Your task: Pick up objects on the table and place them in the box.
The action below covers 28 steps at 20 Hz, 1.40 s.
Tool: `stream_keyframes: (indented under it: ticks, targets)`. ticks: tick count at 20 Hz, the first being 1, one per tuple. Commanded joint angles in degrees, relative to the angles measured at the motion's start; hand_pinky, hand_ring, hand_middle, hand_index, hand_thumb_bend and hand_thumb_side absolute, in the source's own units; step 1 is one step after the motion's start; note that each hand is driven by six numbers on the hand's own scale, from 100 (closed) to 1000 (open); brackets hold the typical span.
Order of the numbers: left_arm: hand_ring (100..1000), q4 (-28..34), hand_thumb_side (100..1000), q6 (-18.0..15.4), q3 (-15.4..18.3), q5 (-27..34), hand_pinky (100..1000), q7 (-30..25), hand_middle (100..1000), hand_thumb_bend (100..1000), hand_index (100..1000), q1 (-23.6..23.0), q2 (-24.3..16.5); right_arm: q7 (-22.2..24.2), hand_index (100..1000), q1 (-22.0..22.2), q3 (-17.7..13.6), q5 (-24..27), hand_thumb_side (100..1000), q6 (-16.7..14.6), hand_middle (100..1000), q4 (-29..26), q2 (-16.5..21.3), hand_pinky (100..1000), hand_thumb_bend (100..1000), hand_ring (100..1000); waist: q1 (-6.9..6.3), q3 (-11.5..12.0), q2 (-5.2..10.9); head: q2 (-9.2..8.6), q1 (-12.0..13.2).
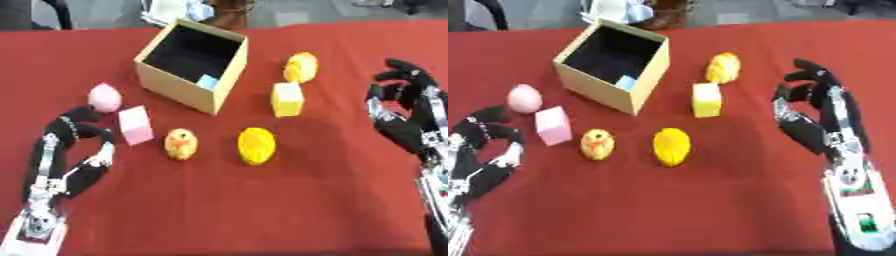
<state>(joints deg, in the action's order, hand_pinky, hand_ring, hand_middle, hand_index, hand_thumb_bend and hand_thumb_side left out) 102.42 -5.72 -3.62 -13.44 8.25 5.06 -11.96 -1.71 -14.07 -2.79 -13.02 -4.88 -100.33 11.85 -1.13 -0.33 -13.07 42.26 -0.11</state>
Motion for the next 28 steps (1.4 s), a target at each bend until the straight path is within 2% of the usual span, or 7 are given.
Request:
stream_keyframes:
  ticks: [1, 10, 13, 16, 21, 28]
  targets:
    - [599, 0.8, 100, 0.0, 0.4, -0.2, 678, 0.1, 627, 191, 792, 0.4, -0.2, -0.1, 847, -0.4, -0.3, 0.3, 181, -0.1, 650, -0.8, 0.4, 625, 100, 571, -0.16, 0.0, 1.76, -0.47, 0.0]
    - [599, 0.9, 100, 0.2, 0.5, -0.4, 679, 0.0, 628, 204, 794, 0.8, -0.7, -0.1, 847, -0.4, -0.2, 0.3, 179, -0.1, 650, -0.8, 0.5, 625, 100, 571, -0.14, 0.1, 1.8, -0.5, 0.0]
    - [603, 1.1, 100, 0.7, 0.7, -0.9, 683, -0.3, 632, 227, 798, 1.2, -2.3, 0.0, 847, -0.4, -0.2, 0.2, 178, -0.2, 650, -0.7, 0.5, 625, 100, 571, -0.24, -0.1, 1.86, -0.48, 0.0]
    - [608, 1.7, 100, 1.9, 1.4, -3.1, 690, -1.0, 640, 252, 801, 2.5, -6.3, 0.0, 847, -0.2, -0.2, 0.1, 180, -0.1, 650, -0.6, 0.7, 624, 100, 571, -0.51, -0.2, 2.02, -0.42, -0.1]
    - [626, 1.6, 100, 6.5, 2.0, -6.8, 711, -4.4, 673, 341, 818, 6.9, -15.1, 0.1, 847, 0.0, -0.2, 0.1, 180, -0.1, 650, -0.4, 1.0, 624, 100, 571, -1.0, -0.5, 2.32, -0.49, -0.3]
    - [660, -2.0, 100, 10.2, -0.2, -12.8, 736, -17.0, 715, 438, 835, 15.3, -28.8, 0.1, 847, 0.3, -0.1, 0.0, 182, -0.1, 650, -0.3, 1.4, 624, 100, 571, -1.55, -1.0, 2.58, -0.54, -0.2]
